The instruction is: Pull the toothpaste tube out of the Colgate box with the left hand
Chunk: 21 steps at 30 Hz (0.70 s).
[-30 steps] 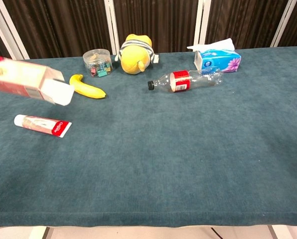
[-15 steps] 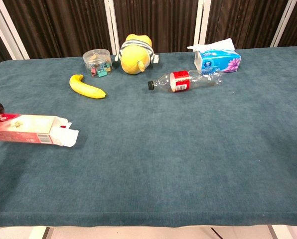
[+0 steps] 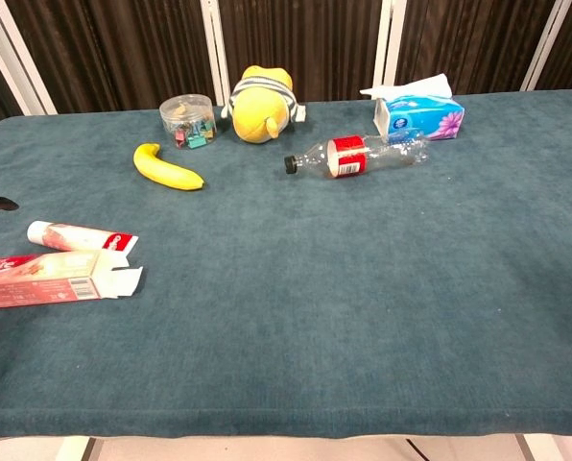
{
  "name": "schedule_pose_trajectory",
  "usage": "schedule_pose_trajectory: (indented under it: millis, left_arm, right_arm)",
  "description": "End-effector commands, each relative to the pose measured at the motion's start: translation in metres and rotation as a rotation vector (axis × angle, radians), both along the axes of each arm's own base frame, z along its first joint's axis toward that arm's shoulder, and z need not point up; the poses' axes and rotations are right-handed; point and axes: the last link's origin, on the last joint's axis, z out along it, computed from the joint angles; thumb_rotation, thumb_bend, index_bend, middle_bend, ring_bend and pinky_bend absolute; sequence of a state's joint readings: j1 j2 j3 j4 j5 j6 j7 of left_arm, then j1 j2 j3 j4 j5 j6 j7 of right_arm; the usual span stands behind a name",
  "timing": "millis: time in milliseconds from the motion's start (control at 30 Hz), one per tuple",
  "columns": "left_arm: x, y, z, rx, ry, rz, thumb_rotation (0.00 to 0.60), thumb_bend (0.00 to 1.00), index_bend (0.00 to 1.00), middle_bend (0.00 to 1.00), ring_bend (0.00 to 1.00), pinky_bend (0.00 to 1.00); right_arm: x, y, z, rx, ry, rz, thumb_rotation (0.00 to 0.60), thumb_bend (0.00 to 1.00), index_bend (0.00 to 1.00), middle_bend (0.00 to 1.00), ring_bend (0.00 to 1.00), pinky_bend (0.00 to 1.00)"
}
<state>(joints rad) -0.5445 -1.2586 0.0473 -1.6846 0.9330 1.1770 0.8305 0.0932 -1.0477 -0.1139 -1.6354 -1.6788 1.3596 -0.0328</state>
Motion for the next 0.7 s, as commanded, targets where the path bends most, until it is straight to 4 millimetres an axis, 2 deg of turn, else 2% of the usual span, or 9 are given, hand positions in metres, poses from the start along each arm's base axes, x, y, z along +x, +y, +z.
schedule_pose_trajectory:
  millis: [33, 133, 200, 267, 300, 400, 433, 567, 700]
  left_arm:
    - [0.001, -0.002, 0.007, 0.037, 0.013, -0.020, 0.600, 0.30, 0.00, 0.22, 0.81, 0.99]
    - [0.012, -0.010, 0.019, 0.101, -0.061, -0.075, 0.600, 0.30, 0.01, 0.17, 0.65, 0.97]
    - [0.019, -0.019, 0.028, 0.130, -0.145, -0.135, 0.600, 0.30, 0.02, 0.13, 0.51, 0.90]
    - [0.028, -0.037, 0.039, 0.152, -0.295, -0.251, 0.600, 0.30, 0.02, 0.11, 0.41, 0.82]
    - [0.027, -0.045, 0.042, 0.143, -0.335, -0.288, 0.600, 0.30, 0.02, 0.09, 0.37, 0.76]
    - [0.018, -0.069, 0.049, 0.123, -0.435, -0.327, 0.600, 0.30, 0.02, 0.04, 0.22, 0.36]
    - [0.014, -0.079, 0.049, 0.129, -0.482, -0.323, 0.600, 0.30, 0.02, 0.03, 0.19, 0.31]
    - [-0.003, -0.094, 0.045, 0.110, -0.540, -0.323, 0.600, 0.30, 0.02, 0.01, 0.09, 0.24]
    - [-0.013, -0.095, 0.045, 0.110, -0.519, -0.300, 0.600, 0.30, 0.00, 0.00, 0.04, 0.23]
  right_arm:
    - [0.000, 0.000, 0.000, -0.001, 0.001, -0.001, 0.600, 0.13, 0.05, 0.05, 0.00, 0.24]
    - [0.000, -0.001, 0.000, -0.005, 0.001, -0.002, 0.600, 0.13, 0.05, 0.05, 0.00, 0.24]
    - [0.000, -0.001, 0.000, -0.010, 0.001, -0.003, 0.600, 0.13, 0.05, 0.05, 0.00, 0.24]
    - [0.000, -0.002, 0.001, -0.019, 0.000, -0.010, 0.600, 0.13, 0.05, 0.05, 0.00, 0.24]
    - [0.000, -0.003, 0.002, -0.025, -0.002, -0.012, 0.600, 0.13, 0.05, 0.05, 0.00, 0.24]
    - [0.000, -0.004, 0.004, -0.055, -0.008, -0.011, 0.600, 0.13, 0.05, 0.05, 0.00, 0.24]
    - [0.001, -0.004, 0.005, -0.067, -0.012, -0.008, 0.600, 0.13, 0.05, 0.05, 0.00, 0.24]
    - [0.002, -0.003, 0.005, -0.097, -0.021, 0.003, 0.600, 0.13, 0.05, 0.04, 0.00, 0.24]
    - [0.002, -0.001, 0.005, -0.120, -0.024, 0.016, 0.600, 0.13, 0.05, 0.03, 0.00, 0.24]
